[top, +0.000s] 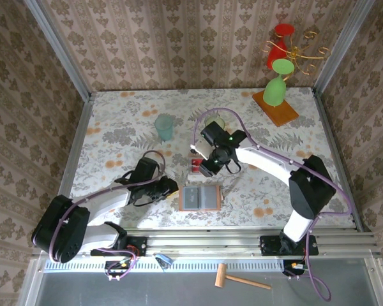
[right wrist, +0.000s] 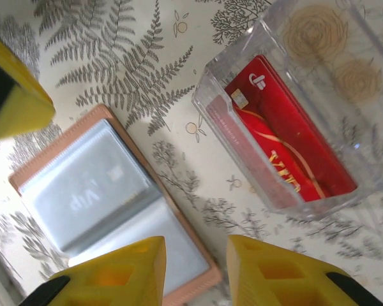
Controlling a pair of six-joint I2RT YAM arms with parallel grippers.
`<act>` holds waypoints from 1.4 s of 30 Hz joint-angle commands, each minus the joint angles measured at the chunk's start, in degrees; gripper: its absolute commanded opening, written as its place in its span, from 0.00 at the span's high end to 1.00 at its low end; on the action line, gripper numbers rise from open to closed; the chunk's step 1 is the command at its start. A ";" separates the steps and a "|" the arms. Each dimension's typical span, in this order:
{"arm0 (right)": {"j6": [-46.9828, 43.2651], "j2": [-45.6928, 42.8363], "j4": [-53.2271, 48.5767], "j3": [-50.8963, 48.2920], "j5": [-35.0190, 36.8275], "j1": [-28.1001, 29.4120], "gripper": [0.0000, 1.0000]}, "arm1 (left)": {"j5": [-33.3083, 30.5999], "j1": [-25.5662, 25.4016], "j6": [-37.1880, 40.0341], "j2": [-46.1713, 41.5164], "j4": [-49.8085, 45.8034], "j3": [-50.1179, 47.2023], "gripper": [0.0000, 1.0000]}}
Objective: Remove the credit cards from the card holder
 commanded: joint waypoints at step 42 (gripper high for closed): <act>59.23 -5.96 25.26 -20.90 -8.57 7.03 0.76 | -2.48 -6.07 -1.55 2.29 4.69 -1.36 0.83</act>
